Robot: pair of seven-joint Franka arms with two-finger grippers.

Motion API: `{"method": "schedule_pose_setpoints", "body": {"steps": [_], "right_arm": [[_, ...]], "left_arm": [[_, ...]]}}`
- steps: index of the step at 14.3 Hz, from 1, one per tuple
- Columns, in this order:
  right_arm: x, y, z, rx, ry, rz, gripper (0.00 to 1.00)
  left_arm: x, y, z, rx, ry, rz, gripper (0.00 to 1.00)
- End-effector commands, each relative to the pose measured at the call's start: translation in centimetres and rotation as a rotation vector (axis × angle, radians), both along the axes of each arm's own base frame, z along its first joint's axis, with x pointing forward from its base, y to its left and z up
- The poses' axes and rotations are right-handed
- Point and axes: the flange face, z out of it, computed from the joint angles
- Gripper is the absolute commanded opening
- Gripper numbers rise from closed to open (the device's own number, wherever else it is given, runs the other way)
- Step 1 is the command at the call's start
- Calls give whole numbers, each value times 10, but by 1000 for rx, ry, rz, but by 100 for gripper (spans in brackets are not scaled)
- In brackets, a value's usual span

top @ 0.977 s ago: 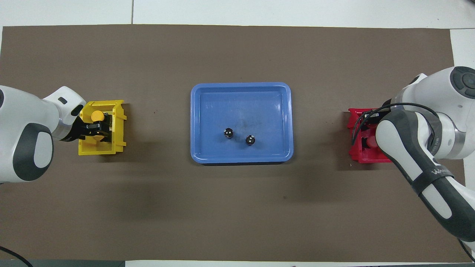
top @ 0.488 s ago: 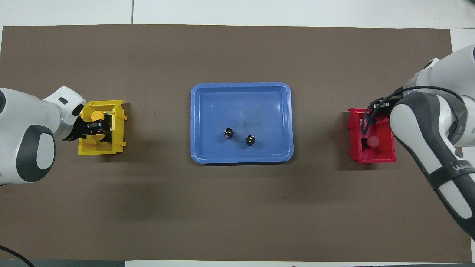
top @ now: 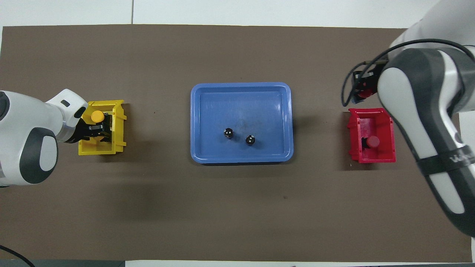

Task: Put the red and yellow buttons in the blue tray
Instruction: 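Carry the red button into the blue tray with the right gripper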

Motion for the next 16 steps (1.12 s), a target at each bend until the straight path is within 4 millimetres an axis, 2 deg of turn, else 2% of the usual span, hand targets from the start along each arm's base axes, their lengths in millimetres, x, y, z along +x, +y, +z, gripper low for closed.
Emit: {"method": "schedule_pose_setpoints", "body": {"steps": [1,3,4,5,8,14,16], "right_arm": [[10,71,-13,23,-19,-101,9],[22,117,-37,25,-11,-154,9],[25,139,-55,20,-2,-160,9],[27,154,-64,36,-29,-155,9],[31,161,-87,93,-63,-176,10],[12,167,-134,84,-10,-175,10],[6,167,-145,92,-31,-178,10]], "left_arm": [[-3,-1,-1,-5,-22,16,61],[-3,-1,-1,-5,-22,16,59],[-3,-1,-1,-5,-22,16,57],[-2,-1,-1,-6,-23,16,55],[-3,-1,-1,-5,-22,16,48],[-2,-1,0,-6,-23,15,36],[-2,-1,0,-6,-23,16,28]]}}
